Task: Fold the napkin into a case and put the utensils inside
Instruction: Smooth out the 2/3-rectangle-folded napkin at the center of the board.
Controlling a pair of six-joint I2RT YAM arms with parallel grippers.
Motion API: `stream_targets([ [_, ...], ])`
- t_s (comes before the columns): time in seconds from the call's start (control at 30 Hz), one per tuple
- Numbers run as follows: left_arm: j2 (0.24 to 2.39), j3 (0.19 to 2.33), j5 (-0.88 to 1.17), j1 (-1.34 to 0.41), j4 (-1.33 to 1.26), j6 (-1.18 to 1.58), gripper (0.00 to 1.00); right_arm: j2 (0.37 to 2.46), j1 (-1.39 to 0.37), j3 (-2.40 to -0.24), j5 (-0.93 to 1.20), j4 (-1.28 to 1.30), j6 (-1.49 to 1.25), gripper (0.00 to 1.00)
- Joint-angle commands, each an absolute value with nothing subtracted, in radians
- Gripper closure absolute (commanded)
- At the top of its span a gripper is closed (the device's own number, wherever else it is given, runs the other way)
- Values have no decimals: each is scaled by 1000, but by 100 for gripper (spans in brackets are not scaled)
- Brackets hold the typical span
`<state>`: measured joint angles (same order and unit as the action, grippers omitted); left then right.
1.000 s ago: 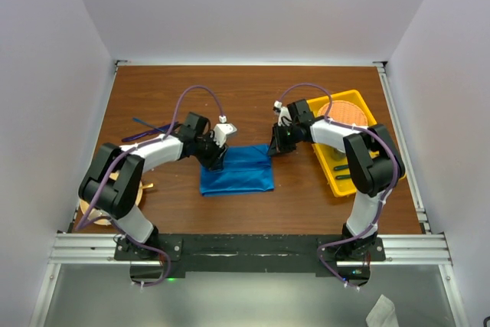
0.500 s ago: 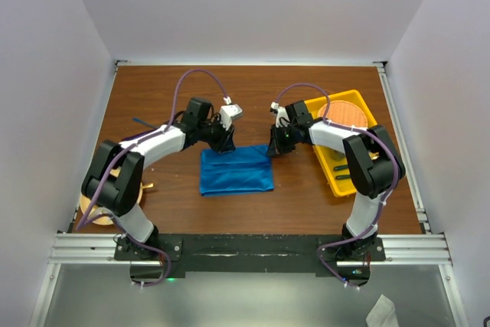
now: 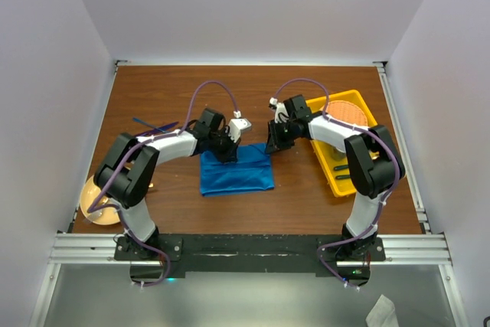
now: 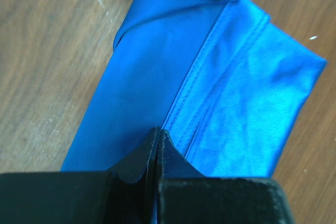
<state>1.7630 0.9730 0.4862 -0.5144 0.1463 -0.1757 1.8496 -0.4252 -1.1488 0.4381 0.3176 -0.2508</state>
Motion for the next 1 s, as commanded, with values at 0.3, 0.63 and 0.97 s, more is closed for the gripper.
stream_targets([
  [0.3,1818,950,411,-518,160,-192,100,1851,-410,-1390,420,561,-268,57],
  [0.63,1815,940,414,-518,146,-175,100,1942,-411,-1401,449,549,-360,57],
  [0.97,1806,933,411,-518,138,-169,100,1948,-408,-1402,477,534,-391,64],
])
